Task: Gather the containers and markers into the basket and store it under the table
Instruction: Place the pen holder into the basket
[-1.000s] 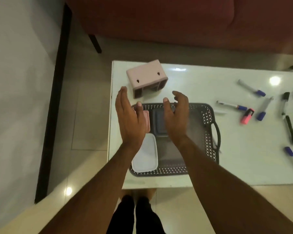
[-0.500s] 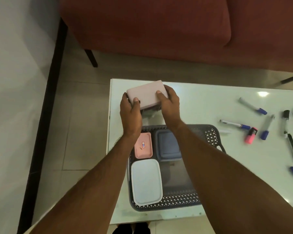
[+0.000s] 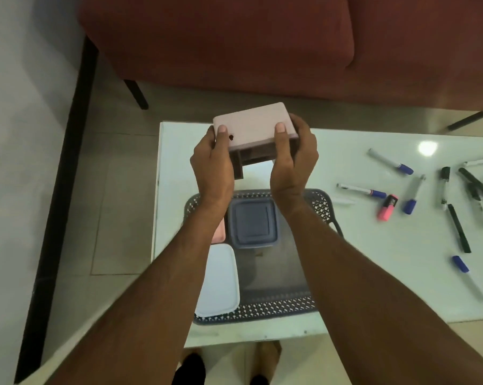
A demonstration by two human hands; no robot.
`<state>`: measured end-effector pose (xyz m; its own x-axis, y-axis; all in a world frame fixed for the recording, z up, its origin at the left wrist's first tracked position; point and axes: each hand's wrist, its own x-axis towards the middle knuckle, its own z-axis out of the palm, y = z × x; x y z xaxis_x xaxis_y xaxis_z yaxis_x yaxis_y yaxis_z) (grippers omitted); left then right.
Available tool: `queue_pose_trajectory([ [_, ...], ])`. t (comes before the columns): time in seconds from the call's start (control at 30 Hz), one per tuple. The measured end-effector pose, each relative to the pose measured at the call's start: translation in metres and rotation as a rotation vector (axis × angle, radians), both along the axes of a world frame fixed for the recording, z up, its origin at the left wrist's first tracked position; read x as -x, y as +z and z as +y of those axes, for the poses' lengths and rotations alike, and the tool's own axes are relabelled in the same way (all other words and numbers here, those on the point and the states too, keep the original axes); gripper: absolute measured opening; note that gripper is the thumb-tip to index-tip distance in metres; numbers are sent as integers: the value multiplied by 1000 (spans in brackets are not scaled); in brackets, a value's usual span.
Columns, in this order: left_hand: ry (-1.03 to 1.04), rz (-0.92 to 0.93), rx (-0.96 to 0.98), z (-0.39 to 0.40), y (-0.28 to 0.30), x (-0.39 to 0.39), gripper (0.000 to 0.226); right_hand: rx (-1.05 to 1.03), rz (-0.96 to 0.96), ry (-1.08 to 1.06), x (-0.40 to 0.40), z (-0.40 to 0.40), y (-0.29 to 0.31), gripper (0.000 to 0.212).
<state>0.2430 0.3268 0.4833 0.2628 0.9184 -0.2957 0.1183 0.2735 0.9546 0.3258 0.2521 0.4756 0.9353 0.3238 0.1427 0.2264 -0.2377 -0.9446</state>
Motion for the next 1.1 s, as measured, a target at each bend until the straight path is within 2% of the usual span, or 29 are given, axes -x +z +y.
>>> queue_pose_trajectory([
  [0.2, 66, 83, -26, -77, 31, -1, 37, 154, -111, 23, 8, -80, 11, 52],
  [0.37, -16, 201, -293, -143, 7, 19, 52, 298, -141, -14, 12, -150, 11, 60],
  [0.47, -81, 368, -378, -181, -2, 36, 54, 385, -140, -3, 16, -184, 7, 59],
  [0.63, -103, 674, -322, -217, -20, 57, 63, 639, -56, 139, 28, -208, -5, 60],
  [0.83, -158, 886, -281, -223, -33, 62, 50, 808, 1, 192, 36, -209, -30, 69],
  [1.1, -225, 948, -216, -227, -52, 61, 36, 850, 88, 224, 47, -208, -46, 63],
])
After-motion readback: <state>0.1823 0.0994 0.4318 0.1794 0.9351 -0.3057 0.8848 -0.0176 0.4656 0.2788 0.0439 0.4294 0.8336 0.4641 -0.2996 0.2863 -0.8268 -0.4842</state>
